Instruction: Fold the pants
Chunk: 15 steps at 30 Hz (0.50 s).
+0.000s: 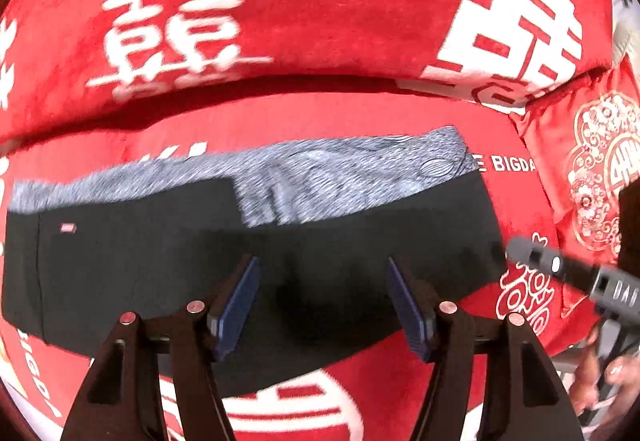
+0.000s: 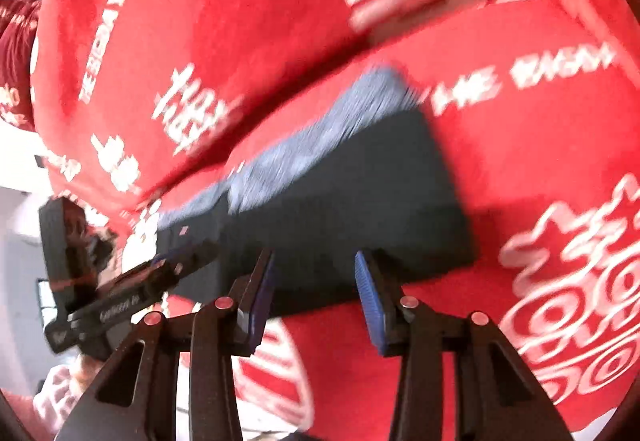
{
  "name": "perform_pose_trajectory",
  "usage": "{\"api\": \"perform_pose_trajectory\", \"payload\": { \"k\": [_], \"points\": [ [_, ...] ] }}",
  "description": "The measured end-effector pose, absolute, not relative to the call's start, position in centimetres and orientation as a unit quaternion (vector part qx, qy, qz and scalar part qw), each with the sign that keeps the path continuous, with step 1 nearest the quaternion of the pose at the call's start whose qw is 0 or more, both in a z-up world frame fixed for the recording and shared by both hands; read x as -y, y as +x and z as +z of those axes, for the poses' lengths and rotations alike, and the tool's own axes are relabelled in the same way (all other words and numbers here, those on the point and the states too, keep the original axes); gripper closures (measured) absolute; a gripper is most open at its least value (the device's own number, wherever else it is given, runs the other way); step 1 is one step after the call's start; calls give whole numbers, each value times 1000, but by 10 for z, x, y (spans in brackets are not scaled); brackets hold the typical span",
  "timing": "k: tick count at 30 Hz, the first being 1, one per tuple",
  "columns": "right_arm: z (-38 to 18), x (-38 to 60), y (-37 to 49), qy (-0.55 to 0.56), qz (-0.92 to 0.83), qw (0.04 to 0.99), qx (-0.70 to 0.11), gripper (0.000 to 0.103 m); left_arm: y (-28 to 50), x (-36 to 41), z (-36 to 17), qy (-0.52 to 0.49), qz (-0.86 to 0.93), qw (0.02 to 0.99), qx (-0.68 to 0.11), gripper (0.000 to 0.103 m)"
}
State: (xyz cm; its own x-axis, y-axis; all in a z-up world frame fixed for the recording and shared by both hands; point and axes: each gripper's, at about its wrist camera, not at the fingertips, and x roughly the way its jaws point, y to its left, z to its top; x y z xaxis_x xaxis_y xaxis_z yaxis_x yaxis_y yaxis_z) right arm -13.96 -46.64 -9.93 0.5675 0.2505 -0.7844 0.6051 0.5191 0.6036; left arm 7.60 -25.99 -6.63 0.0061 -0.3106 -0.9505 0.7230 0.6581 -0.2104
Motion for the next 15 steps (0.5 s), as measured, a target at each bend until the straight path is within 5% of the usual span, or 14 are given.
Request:
{"api": "perform_pose_trajectory", "payload": {
  "k": [7, 15],
  "points": [
    [-133, 487, -90, 421, -134, 736, -514, 65, 71, 268, -126, 192, -303, 684, -635, 37],
    [-147, 477, -88, 398, -137, 737, -528, 65, 72, 265, -121, 195, -289, 687, -637, 37]
  ]
}}
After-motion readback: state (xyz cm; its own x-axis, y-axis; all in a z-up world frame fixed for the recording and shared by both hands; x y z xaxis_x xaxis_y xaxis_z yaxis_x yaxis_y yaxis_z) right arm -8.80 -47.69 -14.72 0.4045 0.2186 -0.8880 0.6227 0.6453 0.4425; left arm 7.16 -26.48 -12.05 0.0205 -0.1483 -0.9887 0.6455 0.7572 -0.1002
